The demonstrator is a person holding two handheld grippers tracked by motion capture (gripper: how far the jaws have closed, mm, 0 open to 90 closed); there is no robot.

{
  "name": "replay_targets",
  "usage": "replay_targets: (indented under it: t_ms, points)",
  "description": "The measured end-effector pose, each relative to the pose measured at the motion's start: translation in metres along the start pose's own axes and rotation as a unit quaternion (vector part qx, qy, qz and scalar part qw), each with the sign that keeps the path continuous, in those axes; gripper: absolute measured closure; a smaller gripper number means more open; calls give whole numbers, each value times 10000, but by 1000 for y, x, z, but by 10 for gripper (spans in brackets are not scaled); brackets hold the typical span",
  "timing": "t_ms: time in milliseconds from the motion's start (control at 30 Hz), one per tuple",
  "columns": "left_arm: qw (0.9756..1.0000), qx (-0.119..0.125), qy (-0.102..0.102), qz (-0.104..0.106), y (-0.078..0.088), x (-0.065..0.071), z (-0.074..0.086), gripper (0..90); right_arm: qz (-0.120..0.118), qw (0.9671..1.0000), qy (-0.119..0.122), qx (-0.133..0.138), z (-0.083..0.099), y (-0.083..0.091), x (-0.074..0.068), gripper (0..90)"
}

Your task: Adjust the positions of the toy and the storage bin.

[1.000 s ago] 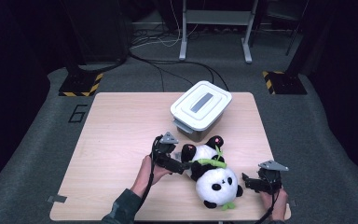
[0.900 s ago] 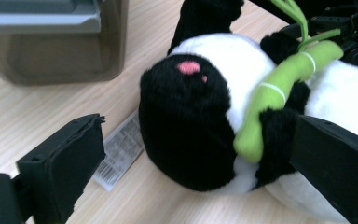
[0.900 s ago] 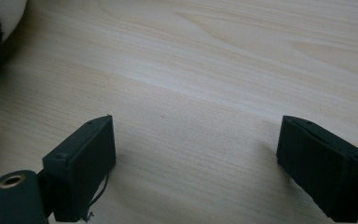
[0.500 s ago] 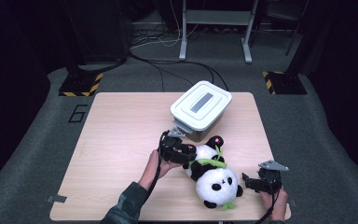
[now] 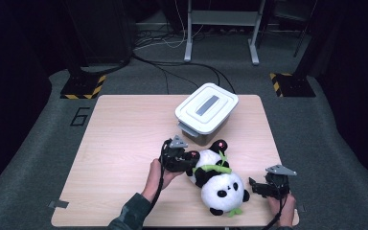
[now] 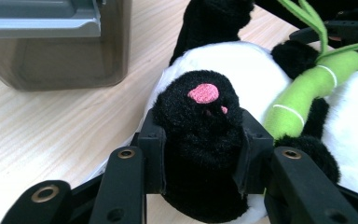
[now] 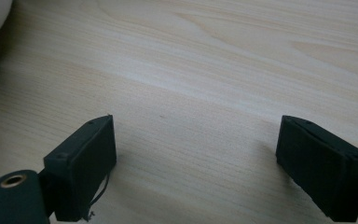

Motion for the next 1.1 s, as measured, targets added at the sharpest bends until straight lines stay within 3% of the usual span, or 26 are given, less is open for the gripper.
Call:
replay_targets:
  t_ms: [333, 667, 900, 1100]
  points:
    - [9998, 171, 88, 5, 16, 4, 16, 629, 0, 10000, 3, -4, 0, 0, 0, 113]
    - [9993, 317, 210, -28, 35, -2, 28, 639, 5, 10000, -1, -7, 0, 0, 0, 113]
    - [9988, 360, 266, -205, 51, -12, 34, 642, 8, 10000, 8, -1, 0, 0, 0, 114]
    - [9973, 450, 438, -379, 71, -30, 41, 642, 7, 10000, 7, 0, 0, 0, 1, 114]
Point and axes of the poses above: each handheld gripper's, and its own axes: y roughly backward along the jaws, z roughly out of its underside, x roughly to its right, the point moved 7 cm from there along -y, roughly forward along the jaws, and after that the axes turned 13 degrees about z, right-handed, at the moved point
